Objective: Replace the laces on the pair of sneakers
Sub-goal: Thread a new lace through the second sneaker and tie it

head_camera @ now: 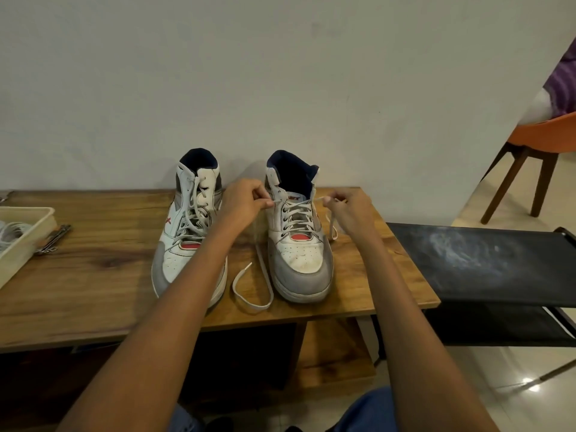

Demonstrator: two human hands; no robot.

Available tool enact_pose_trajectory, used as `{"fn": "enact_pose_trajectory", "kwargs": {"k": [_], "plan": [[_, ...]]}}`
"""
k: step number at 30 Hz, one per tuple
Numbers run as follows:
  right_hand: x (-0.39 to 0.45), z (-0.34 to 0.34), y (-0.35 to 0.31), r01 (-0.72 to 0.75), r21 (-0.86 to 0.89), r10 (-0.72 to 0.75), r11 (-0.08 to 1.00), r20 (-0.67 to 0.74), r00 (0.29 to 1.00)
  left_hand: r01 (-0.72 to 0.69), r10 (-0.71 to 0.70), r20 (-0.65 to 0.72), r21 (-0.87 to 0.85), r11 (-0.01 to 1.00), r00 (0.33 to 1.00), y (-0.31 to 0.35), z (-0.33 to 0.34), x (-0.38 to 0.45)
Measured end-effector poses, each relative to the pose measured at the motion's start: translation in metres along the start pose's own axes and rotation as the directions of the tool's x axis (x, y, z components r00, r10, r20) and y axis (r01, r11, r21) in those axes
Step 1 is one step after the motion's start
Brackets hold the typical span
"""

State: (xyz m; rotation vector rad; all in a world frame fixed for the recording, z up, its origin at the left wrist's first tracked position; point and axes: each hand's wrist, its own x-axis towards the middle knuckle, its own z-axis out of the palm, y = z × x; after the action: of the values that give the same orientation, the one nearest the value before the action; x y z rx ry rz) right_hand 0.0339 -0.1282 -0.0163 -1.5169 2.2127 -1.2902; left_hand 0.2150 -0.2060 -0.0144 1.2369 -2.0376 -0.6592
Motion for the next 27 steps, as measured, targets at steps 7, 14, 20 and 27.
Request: {"fn": "enact_pose_trajectory", "kwargs": {"k": [7, 14, 20, 27], "plan": [[0.0, -0.009, 0.009, -0.098, -0.036, 0.1, 0.995, 0.06, 0.993, 0.055, -0.058, 0.044, 0.064, 0.996, 0.997, -0.005, -0.001, 0.001], [0.011, -0.018, -0.003, -0.104, -0.221, 0.125, 0.97, 0.08, 0.989, -0.037, 0.027, -0.146, -0.062, 0.997, 0.989, 0.018, -0.006, 0.0], [0.006, 0.005, -0.041, 0.178, 0.012, -0.178, 0.984, -0.011, 0.984, -0.007, 0.023, -0.257, 0.064, 0.998, 0.966, 0.035, 0.018, -0.012], [-0.004, 0.043, -0.037, 0.362, -0.198, -0.384, 0.911, -0.083, 0.92, 0.101, -0.132, -0.145, -0.204, 0.974, 0.981, 0.024, 0.015, -0.011]]}}
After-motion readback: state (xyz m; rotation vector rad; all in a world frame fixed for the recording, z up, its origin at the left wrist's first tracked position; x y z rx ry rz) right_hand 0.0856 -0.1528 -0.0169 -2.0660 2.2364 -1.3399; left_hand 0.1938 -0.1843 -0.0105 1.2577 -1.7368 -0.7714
